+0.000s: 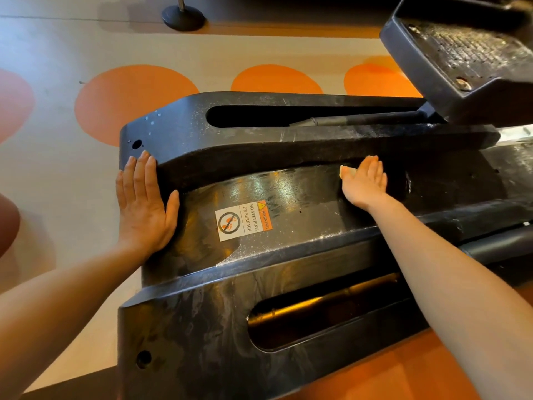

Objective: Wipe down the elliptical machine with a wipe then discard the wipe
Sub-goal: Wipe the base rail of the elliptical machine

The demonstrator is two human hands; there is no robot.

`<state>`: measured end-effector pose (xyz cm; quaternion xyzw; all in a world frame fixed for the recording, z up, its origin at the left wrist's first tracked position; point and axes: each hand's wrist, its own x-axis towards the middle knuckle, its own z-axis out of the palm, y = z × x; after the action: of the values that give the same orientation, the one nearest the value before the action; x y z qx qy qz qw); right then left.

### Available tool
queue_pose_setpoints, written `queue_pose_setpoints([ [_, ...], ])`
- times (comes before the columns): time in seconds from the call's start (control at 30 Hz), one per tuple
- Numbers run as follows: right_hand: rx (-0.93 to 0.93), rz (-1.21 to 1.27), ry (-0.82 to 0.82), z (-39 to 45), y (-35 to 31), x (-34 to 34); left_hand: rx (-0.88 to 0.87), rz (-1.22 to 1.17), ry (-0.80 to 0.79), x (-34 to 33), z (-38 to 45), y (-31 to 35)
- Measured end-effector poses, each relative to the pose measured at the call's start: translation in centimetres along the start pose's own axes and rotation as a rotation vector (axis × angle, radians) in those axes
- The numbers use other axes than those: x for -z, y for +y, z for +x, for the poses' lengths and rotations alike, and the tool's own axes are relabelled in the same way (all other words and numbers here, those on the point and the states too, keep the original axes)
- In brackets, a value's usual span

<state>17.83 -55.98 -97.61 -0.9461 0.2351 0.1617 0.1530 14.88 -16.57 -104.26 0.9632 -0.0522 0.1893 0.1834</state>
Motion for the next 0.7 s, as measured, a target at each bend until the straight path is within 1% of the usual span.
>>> queue_pose_setpoints([
  [0.13,0.08,-0.034,-0.011,-1.1,-0.8,-1.0,0.001,0.011,-0.004,0.1,0.0,0.0],
  [0.27,0.14,-0.04,0.001,-1.2,0.3,-0.8,0.001,0.012,-0.006,0.1,0.0,0.0],
  [0.33,0.107,-0.027,0.017,-0.5,1.2,-0.1,0.003,0.013,-0.007,0.2,0.0,0.0],
  [0.47,0.017,-0.02,-0.006,0.8,3.1,1.4,0.001,0.011,-0.003,0.1,0.0,0.0],
  [0.6,-0.056,-0.031,0.034,1.0,4.6,1.8,-0.001,0.01,0.001,0.2,0.0,0.0],
  [0.7,-0.161,-0.014,0.071,0.6,4.8,1.4,0.002,0.014,-0.006,0.1,-0.1,0.0],
])
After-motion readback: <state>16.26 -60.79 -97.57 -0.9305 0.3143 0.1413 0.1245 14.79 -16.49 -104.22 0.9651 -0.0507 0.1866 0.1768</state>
